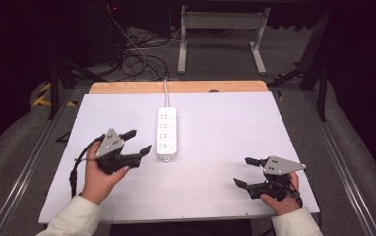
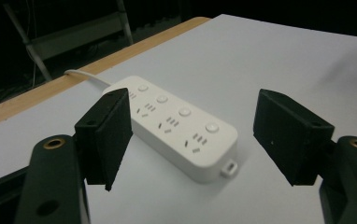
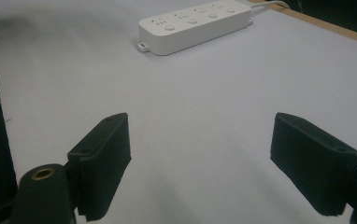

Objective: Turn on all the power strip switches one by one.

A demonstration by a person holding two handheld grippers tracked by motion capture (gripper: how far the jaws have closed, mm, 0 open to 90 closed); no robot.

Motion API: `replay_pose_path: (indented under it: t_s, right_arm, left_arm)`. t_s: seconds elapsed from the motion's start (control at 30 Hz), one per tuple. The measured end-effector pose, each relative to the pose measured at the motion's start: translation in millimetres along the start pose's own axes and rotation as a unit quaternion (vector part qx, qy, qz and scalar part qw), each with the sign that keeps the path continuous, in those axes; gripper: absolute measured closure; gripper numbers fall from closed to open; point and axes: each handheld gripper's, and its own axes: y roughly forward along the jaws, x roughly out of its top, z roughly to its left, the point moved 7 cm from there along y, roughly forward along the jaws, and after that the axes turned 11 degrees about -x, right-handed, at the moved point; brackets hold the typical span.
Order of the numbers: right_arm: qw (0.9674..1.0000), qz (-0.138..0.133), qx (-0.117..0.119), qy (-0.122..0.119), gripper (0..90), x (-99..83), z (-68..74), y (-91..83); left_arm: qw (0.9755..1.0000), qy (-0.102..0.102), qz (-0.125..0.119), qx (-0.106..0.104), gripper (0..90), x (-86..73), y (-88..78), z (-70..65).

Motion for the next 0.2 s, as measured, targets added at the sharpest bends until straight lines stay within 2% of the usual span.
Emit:
replay_pose_path:
  t_s: [0.03,0.07,0.2]
  right_arm:
    - [1.0,0.001,0.0,0.0,20.8,0.1,-0.1,0.0]
    - [1.0,0.0,0.0,-0.002,20.8,0.5,0.4,0.2]
    - [1.0,0.001,0.001,-0.005,20.6,0.3,1.2,0.2]
  left_arm:
    - [0.9999,0.0,0.01,0.003,23.3,-9.4,-3.8,-1.4]
    - [0.9997,-0.009,0.022,0.002,18.3,-18.8,-8.1,-4.6]
    - [0.9986,-0.045,0.026,-0.012,17.2,-43.5,-25.4,-12.9]
